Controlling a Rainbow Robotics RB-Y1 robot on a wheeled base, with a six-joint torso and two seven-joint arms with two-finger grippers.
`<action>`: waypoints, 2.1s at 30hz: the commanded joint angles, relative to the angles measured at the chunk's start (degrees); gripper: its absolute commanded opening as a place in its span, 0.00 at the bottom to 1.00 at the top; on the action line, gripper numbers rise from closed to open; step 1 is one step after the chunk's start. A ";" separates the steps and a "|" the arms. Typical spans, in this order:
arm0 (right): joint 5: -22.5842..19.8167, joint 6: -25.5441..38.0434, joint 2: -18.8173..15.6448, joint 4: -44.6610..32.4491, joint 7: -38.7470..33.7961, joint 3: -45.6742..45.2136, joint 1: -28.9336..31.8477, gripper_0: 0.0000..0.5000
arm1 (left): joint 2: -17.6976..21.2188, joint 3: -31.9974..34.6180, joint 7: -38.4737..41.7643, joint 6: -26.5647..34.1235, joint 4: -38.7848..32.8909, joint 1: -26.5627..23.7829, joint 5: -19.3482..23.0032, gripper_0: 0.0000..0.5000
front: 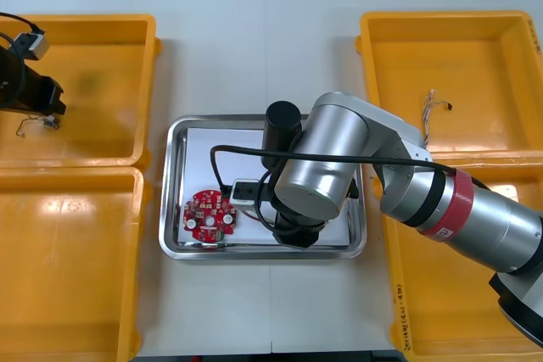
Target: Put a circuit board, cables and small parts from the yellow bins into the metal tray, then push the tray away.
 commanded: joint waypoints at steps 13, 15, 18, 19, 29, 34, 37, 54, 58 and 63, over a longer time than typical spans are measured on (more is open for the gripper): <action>-2.79 2.29 0.48 -0.87 1.37 -5.23 -3.94 1.00 | -2.04 -0.49 -4.63 -1.38 2.15 -2.36 -1.21 1.00; -3.66 3.61 0.48 -0.87 1.10 -6.90 -4.29 1.00 | -2.04 -0.49 -4.63 -1.38 2.06 -2.10 -1.21 1.00; -4.37 4.49 0.48 -0.87 0.75 -8.22 -4.47 1.00 | -2.04 -0.49 -4.63 -1.38 2.15 -2.01 -1.30 1.00; -5.07 5.72 0.39 -0.87 0.40 -10.15 -4.65 1.00 | -2.04 -0.49 -4.63 -1.38 2.15 -1.75 -1.30 1.00; -6.13 14.07 0.57 -0.87 -1.09 -22.37 -5.96 1.00 | -2.04 -0.49 -4.54 -1.21 2.15 -0.70 -1.48 0.86; -5.69 15.00 0.57 -0.87 -1.71 -27.91 -6.14 1.00 | -2.04 -0.49 -4.45 -1.12 2.24 -0.70 -1.48 0.13; -4.54 15.00 0.57 -1.05 -2.06 -30.37 -6.58 1.00 | -1.96 -0.49 -4.37 -1.03 2.24 -0.61 -1.65 0.01; 8.38 15.00 0.04 0.01 -2.76 -41.88 -6.84 1.00 | -1.52 -0.49 -3.05 4.33 2.24 -4.12 -2.00 0.00; 8.38 15.00 -0.58 1.94 -2.94 -44.87 -6.84 1.00 | -0.55 -0.40 -3.05 7.32 2.15 -6.58 -1.48 0.00; 8.46 15.00 -2.69 3.96 -3.38 -47.86 -6.84 1.00 | 1.03 -0.14 -2.70 11.18 1.98 -9.31 -0.77 0.00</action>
